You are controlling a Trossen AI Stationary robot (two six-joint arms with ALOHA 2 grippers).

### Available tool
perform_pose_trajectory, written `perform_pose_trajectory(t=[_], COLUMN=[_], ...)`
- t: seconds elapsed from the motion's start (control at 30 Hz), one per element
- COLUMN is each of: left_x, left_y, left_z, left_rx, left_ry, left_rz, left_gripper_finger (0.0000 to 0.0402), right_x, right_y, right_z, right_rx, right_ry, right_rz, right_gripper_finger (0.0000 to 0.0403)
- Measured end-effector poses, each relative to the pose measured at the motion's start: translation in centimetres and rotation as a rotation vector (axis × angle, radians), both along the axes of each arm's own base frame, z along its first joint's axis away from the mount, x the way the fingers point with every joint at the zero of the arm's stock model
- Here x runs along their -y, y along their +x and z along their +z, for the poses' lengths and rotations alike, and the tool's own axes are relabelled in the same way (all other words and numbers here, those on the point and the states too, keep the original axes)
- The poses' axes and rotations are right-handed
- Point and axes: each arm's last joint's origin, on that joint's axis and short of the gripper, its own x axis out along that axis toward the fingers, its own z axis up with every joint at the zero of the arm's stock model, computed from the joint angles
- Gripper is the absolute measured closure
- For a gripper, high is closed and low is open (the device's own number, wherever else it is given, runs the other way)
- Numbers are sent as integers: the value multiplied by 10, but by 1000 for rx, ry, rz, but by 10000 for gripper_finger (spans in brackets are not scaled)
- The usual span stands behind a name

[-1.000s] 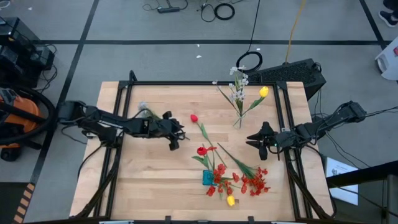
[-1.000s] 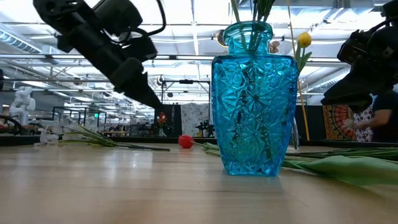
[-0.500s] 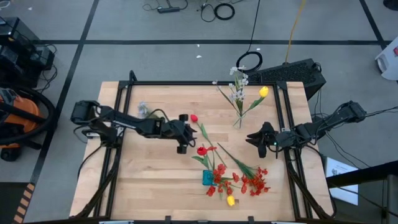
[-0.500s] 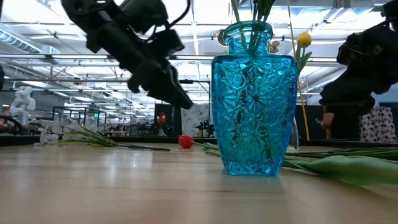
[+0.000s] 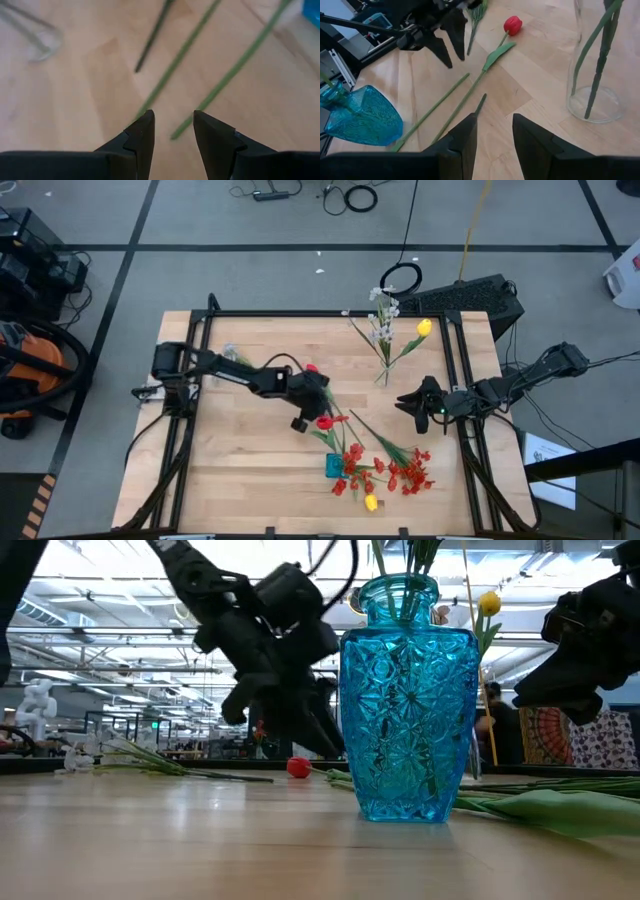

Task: Sort flowers into vase by color
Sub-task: Put the yellow flower into the transparent vase

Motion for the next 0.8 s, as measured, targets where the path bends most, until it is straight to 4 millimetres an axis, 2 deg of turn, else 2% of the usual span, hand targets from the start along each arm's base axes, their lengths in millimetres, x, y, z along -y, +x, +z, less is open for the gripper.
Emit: perform_pose_trajectory(t=[0.17,0.37,0.47,0.63,0.8], left_x=[0,0,0,1,1], left_y=[11,21,22,19,15], left_z=[-12,-21,-23,-25,-27], left_rx=[-107,-132,-139,-174,-234], left_ry=[13,33,27,34,27], left_rz=[-69,-112,-114,-132,-126], left_gripper_finger=[258,263,290,384,398], right_x=[0,0,0,0,0], right_y=[0,0,0,0,0], right_z=[0,0,0,0,0], right_rx=[-2,-3,-4,-5,-5], right_ry=[-2,-6,-7,-8,-9], right_rz=[1,2,2,2,0], right_gripper_finger=[287,287,287,287,287])
